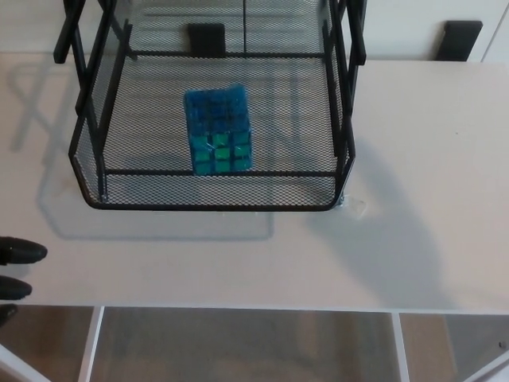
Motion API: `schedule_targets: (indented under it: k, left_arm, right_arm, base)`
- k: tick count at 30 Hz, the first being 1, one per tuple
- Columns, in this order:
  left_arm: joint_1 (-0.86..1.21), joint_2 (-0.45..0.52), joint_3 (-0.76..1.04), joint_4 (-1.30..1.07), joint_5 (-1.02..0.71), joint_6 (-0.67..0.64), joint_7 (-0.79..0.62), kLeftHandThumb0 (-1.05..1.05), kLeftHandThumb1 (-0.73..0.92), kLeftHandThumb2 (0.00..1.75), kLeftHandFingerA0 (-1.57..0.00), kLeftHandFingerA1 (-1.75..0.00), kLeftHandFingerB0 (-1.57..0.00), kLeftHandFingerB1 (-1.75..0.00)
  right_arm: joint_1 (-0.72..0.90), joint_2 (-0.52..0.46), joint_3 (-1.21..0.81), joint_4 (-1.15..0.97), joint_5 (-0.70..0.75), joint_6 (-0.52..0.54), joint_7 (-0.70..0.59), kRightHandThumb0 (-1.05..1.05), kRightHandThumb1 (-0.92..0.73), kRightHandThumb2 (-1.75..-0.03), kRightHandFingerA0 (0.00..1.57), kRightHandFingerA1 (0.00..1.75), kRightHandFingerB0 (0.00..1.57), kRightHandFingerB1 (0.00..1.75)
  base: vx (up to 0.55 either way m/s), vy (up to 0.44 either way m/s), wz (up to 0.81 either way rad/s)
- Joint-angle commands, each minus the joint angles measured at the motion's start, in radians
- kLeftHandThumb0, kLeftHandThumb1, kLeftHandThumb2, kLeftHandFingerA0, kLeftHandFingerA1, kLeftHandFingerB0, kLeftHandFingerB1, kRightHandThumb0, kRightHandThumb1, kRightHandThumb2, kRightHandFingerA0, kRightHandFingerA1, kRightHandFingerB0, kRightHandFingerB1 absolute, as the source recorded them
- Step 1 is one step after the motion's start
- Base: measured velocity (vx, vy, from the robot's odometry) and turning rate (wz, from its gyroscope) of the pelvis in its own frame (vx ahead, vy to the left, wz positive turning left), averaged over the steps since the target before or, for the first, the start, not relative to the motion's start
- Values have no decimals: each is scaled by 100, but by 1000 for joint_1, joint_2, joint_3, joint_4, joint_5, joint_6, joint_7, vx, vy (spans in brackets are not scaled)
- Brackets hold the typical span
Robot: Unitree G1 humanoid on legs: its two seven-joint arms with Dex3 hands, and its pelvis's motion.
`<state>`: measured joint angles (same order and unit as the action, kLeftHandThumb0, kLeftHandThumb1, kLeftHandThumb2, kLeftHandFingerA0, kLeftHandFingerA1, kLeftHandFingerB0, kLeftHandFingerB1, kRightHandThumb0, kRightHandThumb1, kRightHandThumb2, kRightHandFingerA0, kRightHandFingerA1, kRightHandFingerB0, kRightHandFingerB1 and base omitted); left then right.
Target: The robot walks towards a desk on which a file tray is kept in the middle and a cube is kept to its right. The robot lifts the cube using its right hand and places it on the file tray.
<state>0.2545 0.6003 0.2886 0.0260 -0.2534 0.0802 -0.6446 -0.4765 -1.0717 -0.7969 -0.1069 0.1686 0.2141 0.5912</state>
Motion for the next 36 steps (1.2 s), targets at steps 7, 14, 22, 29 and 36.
schedule_targets:
  k: [7,14,22,29,36]
  left_arm:
    - [-58,-60,108,458,-2,-106,157,-105,46,104,-52,-102,-36,-90]
    - [-195,-118,-84,108,63,-50,126,-105,46,98,-55,-92,-35,-81]
    - [-38,22,214,228,-3,-31,114,-98,53,105,-45,-95,-31,-80]
    - [33,78,298,559,22,-167,107,-99,78,64,-41,-109,-22,-87]
    - [113,75,314,903,29,-227,184,-105,73,70,-36,-128,-29,-111]
  right_arm:
    - [685,661,313,343,-130,-212,-174,-57,-63,-63,30,49,12,31]
    - [701,687,537,-95,-279,-100,-253,-50,-57,-59,22,43,11,24]
    - [764,575,201,218,-134,-230,-263,-48,-64,-60,22,51,11,29]
    - [738,540,116,619,-97,-389,-292,-47,-61,-60,19,55,14,31]
    - [770,513,126,921,-139,-485,-404,-50,-46,-77,26,58,18,44]
  base:
    - [0,0,0]
    - [5,-9,3]
    - [0,0,0]
    - [0,0,0]
    - [0,0,0]
